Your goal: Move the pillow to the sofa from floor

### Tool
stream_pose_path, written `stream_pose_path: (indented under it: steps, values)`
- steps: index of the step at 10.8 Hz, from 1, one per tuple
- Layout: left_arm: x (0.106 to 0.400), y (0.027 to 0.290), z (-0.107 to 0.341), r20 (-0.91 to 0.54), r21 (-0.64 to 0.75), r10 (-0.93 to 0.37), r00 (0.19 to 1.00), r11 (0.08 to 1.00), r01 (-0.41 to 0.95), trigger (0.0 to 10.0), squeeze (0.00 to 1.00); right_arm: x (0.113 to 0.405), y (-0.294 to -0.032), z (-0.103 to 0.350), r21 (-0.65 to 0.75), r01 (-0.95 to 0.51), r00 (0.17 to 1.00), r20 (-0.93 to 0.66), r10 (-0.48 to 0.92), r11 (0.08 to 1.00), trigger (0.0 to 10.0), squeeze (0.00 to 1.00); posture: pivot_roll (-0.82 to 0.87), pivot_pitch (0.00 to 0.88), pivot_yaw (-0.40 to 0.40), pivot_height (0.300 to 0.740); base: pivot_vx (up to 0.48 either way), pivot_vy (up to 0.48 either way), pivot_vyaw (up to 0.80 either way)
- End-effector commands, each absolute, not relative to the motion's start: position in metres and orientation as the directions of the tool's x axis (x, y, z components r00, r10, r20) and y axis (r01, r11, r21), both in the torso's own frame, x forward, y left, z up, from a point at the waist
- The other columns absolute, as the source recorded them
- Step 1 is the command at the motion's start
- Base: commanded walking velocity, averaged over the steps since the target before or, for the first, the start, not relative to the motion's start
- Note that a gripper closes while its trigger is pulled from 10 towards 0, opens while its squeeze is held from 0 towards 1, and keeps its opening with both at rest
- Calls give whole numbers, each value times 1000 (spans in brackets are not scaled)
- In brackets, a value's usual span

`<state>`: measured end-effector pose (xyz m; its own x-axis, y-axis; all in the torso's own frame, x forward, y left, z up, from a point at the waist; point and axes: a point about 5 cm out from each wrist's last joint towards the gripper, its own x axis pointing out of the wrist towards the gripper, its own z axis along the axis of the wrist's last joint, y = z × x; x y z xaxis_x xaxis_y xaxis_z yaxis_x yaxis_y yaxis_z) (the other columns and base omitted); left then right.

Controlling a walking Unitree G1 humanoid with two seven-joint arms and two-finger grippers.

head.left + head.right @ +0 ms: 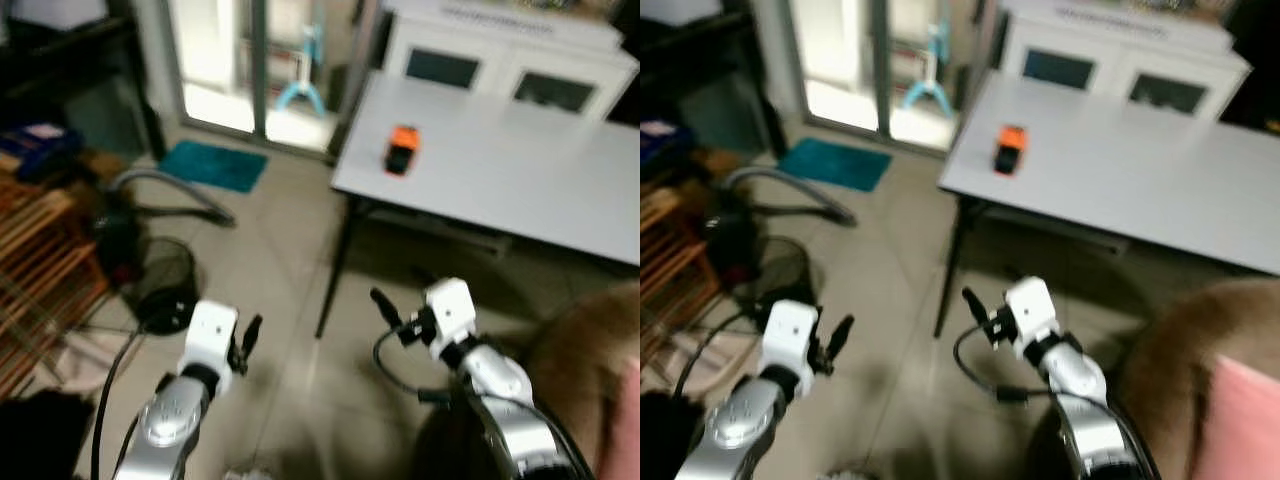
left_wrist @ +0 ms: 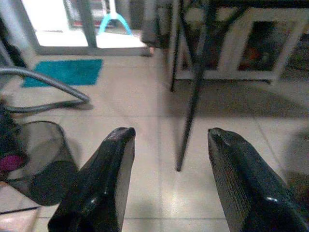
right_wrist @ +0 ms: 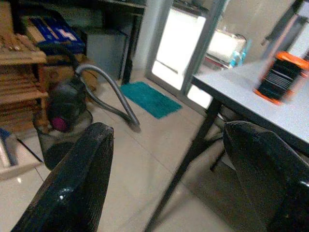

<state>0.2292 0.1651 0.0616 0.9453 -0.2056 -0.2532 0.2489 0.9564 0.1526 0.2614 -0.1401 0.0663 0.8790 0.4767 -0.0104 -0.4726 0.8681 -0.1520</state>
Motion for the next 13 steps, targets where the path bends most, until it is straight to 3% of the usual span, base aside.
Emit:
stream_pose_path:
  steps: [1, 9, 13]
  values:
    - [233, 165, 68, -215, 203, -189, 958, 951, 233, 10000, 0, 263, -141, 67, -104, -440, 896, 12, 444, 892, 10000, 0, 186, 0, -142, 740, 0, 0, 800]
    - [247, 165, 74, -192, 240, -224, 955, 933, 267, 10000, 0, 245, -132, 48, 72, -273, 962, 9, 273, 959, 10000, 0, 183, 0, -76, 740, 0, 0, 800]
    - [251, 163, 72, -197, 218, -236, 952, 936, 277, 10000, 0, 243, -131, 43, 81, -242, 970, -15, 244, 967, 10000, 0, 186, 0, -61, 740, 243, 0, 794]
